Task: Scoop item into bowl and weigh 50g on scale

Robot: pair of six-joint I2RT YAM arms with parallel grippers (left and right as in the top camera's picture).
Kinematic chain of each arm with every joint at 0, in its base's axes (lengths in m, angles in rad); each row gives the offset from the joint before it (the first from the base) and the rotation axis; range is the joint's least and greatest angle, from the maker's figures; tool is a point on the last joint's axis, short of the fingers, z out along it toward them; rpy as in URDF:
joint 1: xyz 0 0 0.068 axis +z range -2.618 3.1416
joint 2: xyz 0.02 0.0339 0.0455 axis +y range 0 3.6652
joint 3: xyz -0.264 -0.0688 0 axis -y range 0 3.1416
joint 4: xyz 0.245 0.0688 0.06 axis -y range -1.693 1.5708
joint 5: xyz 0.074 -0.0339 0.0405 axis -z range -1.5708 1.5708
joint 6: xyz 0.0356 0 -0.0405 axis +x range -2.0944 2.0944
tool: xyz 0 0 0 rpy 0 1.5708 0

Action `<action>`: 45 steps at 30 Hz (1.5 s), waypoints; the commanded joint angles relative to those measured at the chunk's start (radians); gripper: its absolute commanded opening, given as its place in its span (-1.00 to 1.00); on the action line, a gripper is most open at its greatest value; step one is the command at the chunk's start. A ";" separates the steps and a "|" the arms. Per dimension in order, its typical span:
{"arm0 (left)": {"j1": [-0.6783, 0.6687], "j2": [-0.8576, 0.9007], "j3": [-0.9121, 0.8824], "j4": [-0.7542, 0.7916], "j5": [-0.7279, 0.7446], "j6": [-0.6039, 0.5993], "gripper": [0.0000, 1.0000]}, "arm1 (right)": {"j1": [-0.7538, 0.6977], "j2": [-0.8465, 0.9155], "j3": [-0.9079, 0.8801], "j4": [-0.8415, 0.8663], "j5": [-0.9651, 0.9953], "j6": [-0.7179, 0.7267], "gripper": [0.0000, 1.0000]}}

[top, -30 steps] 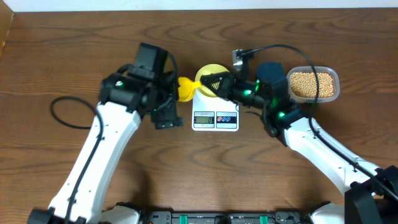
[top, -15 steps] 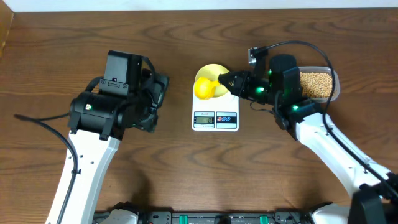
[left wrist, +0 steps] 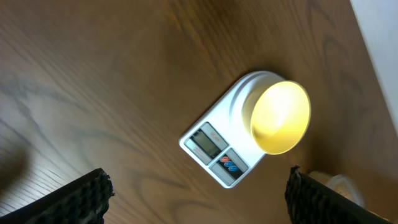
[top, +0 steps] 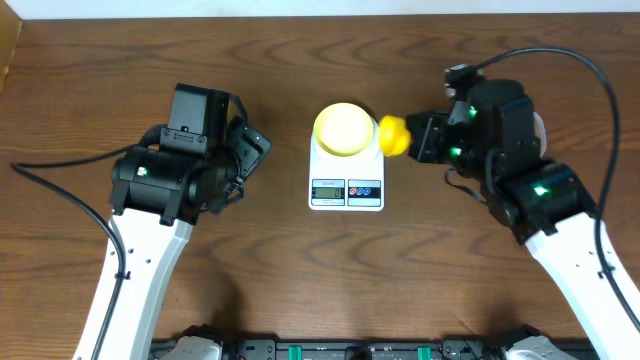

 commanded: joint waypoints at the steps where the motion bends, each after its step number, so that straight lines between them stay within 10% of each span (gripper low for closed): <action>1: 0.002 0.021 0.014 -0.017 -0.031 0.198 0.83 | -0.006 -0.050 0.040 -0.069 0.315 -0.060 -0.98; 11: -0.112 0.089 0.002 -0.043 -0.048 0.512 0.87 | -0.069 -0.099 0.040 -0.121 0.343 -0.074 -0.98; 21: -0.332 0.189 0.002 -0.054 -0.317 0.507 0.90 | -0.106 -0.099 0.040 -0.125 0.317 -0.065 -0.99; 45: -0.432 0.330 -0.021 0.118 -0.377 0.454 0.93 | -0.255 -0.099 0.040 -0.145 0.285 -0.034 -0.98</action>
